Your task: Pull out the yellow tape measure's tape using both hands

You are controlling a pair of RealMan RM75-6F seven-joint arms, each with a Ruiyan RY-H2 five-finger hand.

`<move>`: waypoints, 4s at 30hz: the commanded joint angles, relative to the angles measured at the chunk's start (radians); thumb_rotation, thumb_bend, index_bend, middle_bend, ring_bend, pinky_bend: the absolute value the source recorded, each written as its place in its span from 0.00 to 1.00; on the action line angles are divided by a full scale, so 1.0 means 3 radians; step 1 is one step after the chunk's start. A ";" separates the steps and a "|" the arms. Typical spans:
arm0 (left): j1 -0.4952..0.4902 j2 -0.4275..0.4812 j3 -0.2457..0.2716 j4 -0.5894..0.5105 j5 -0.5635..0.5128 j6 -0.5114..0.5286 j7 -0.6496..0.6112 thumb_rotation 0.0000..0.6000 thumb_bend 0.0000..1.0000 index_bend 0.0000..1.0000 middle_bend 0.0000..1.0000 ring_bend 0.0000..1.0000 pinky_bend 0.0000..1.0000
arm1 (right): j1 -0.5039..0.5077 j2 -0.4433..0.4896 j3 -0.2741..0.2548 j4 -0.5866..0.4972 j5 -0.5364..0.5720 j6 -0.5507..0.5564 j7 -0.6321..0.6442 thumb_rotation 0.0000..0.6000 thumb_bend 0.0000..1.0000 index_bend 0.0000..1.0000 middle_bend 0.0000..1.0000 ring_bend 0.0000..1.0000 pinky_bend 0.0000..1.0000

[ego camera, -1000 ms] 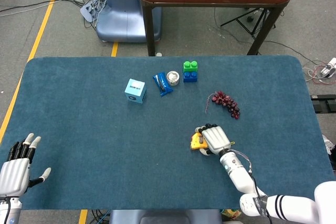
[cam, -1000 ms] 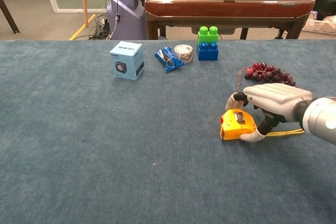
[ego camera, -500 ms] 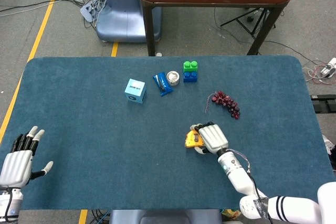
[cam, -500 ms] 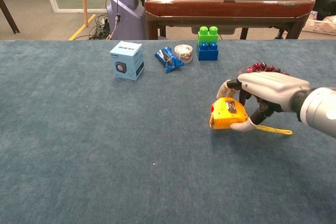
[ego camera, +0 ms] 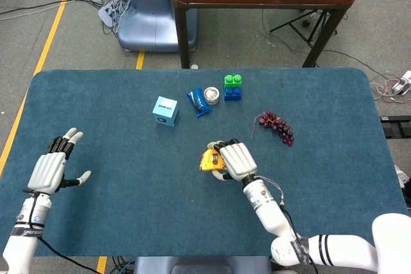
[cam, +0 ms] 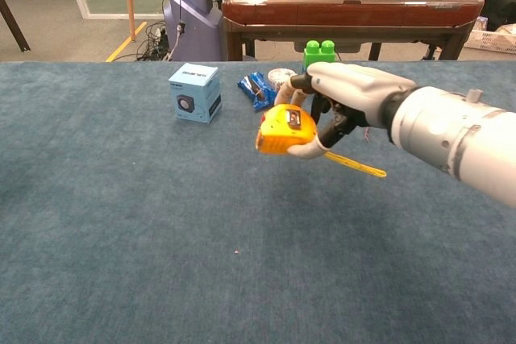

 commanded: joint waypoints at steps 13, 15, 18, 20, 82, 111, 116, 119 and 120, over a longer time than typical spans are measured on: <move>-0.0421 -0.0256 -0.0213 -0.0072 -0.0634 -0.0382 -0.0138 1.00 0.21 0.00 0.00 0.00 0.00 | 0.0484 -0.0664 0.0421 0.0106 0.0545 0.0320 -0.0405 1.00 0.54 0.55 0.53 0.38 0.25; -0.0454 -0.0270 -0.0196 -0.0083 -0.0656 -0.0411 -0.0120 1.00 0.21 0.00 0.00 0.00 0.00 | 0.0552 -0.0706 0.0473 0.0129 0.0619 0.0328 -0.0458 1.00 0.54 0.55 0.53 0.38 0.25; -0.0495 -0.0311 -0.0184 -0.0082 -0.0681 -0.0418 -0.0100 1.00 0.21 0.00 0.00 0.00 0.00 | 0.0645 -0.0759 0.0539 0.0171 0.0717 0.0346 -0.0535 1.00 0.54 0.55 0.53 0.38 0.25; -0.0519 -0.0345 -0.0186 -0.0074 -0.0701 -0.0417 -0.0112 1.00 0.21 0.00 0.00 0.00 0.00 | 0.0704 -0.0788 0.0577 0.0204 0.0788 0.0355 -0.0585 1.00 0.54 0.55 0.53 0.38 0.25; -0.0844 -0.0858 -0.0248 -0.0020 -0.1177 -0.0296 -0.0168 1.00 0.20 0.00 0.00 0.00 0.00 | 0.1405 -0.1466 0.0983 0.1177 0.1095 0.0378 -0.0391 1.00 0.54 0.55 0.53 0.38 0.25; -0.0863 -0.0906 -0.0252 0.0022 -0.1247 -0.0343 -0.0217 1.00 0.20 0.00 0.00 0.00 0.00 | 0.1495 -0.1649 0.1101 0.1487 0.1060 0.0262 -0.0266 1.00 0.54 0.55 0.53 0.38 0.25; -0.0870 -0.0930 -0.0259 0.0056 -0.1257 -0.0343 -0.0225 1.00 0.20 0.00 0.00 0.00 0.00 | 0.1497 -0.1652 0.1109 0.1490 0.1092 0.0217 -0.0276 1.00 0.54 0.55 0.53 0.38 0.25; -0.0875 -0.0944 -0.0258 0.0076 -0.1265 -0.0337 -0.0214 1.00 0.20 0.00 0.00 0.00 0.00 | 0.1486 -0.1635 0.1113 0.1446 0.1117 0.0189 -0.0274 1.00 0.54 0.55 0.53 0.38 0.25; -0.0877 -0.0949 -0.0258 0.0082 -0.1268 -0.0336 -0.0210 1.00 0.20 0.00 0.00 0.00 0.00 | 0.1482 -0.1630 0.1112 0.1435 0.1123 0.0185 -0.0276 1.00 0.54 0.55 0.53 0.38 0.25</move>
